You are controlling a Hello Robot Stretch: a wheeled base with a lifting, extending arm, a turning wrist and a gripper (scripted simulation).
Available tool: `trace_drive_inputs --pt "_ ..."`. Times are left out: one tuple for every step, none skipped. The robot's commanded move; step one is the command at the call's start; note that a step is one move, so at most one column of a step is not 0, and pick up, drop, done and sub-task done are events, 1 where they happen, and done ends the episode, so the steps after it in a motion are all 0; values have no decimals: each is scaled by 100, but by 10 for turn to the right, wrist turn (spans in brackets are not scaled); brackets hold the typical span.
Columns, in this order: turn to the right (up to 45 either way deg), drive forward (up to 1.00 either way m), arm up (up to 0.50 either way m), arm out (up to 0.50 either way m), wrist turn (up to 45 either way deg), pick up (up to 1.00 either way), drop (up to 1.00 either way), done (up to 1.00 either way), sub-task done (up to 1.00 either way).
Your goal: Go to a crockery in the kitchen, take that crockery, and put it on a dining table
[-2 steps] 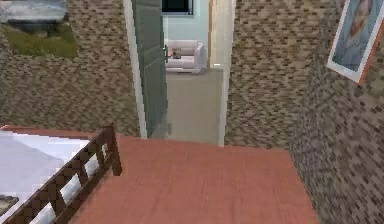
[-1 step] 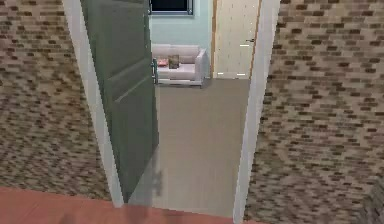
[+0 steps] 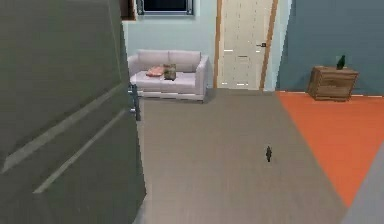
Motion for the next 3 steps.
trace_drive_inputs --pt "30 0 0 0 0 0 0 0 0" --pt "30 0 0 0 0 0 0 0 0" --pt "0 45 0 0 0 0 0 0 0"
